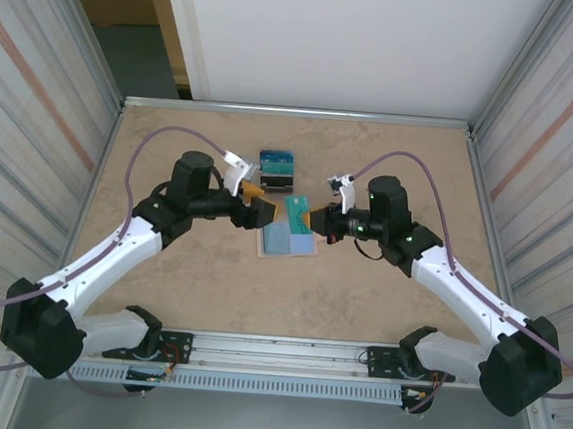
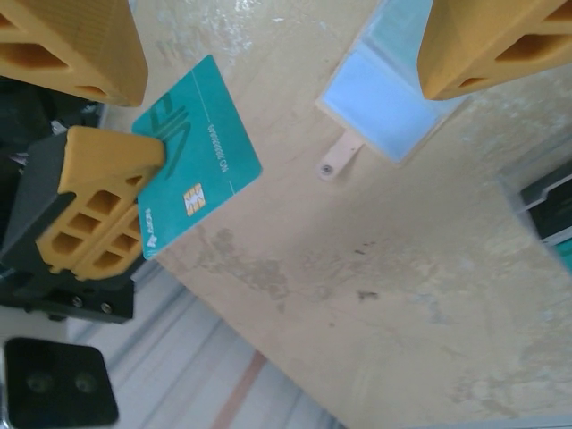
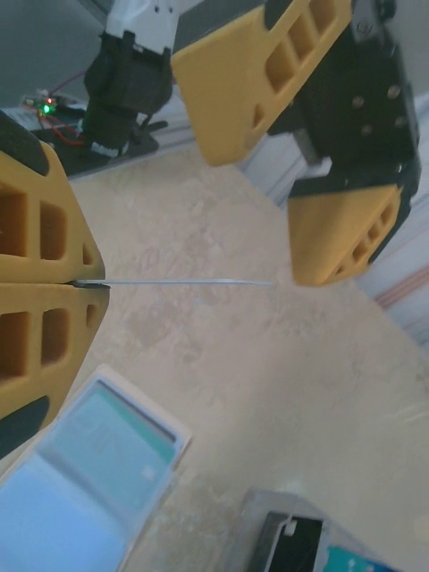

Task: Take the credit cards out of the card holder

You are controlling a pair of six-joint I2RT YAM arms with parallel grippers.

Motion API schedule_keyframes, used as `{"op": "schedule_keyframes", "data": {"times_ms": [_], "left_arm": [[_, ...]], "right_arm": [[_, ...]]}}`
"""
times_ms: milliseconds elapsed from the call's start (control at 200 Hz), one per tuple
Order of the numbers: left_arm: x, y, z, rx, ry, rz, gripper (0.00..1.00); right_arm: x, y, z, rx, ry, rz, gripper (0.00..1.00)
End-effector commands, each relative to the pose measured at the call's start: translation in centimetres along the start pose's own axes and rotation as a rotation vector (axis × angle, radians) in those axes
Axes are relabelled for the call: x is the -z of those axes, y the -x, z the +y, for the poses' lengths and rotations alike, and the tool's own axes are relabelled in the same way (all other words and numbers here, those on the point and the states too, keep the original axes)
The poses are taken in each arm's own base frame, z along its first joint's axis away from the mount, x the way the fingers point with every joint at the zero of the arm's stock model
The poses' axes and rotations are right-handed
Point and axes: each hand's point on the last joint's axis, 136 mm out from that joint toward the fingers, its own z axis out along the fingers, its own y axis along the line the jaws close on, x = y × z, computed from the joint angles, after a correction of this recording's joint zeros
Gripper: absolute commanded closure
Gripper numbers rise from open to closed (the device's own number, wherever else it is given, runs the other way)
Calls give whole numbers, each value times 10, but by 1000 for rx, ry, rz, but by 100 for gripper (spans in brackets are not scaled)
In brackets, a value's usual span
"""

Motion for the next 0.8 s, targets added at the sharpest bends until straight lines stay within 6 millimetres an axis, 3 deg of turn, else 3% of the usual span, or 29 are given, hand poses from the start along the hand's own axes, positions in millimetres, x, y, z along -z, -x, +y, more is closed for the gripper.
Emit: {"op": "schedule_keyframes", "data": {"times_ms": [0, 185, 401, 541, 797], "left_arm": [[11, 10, -28, -117, -123, -41, 21], [15, 8, -40, -217, -180, 11, 24], [8, 6, -40, -277, -212, 80, 31], [2, 7, -48, -266, -296, 108, 50], [-7, -14, -61, -311, -345, 194, 85]], "right_arm": [[3, 4, 25, 96, 110, -8, 100], [5, -1, 38, 137, 175, 75, 100], [2, -10, 47, 154, 226, 179, 100], [-4, -12, 48, 155, 234, 219, 100], [-6, -9, 43, 163, 208, 207, 100]]}}
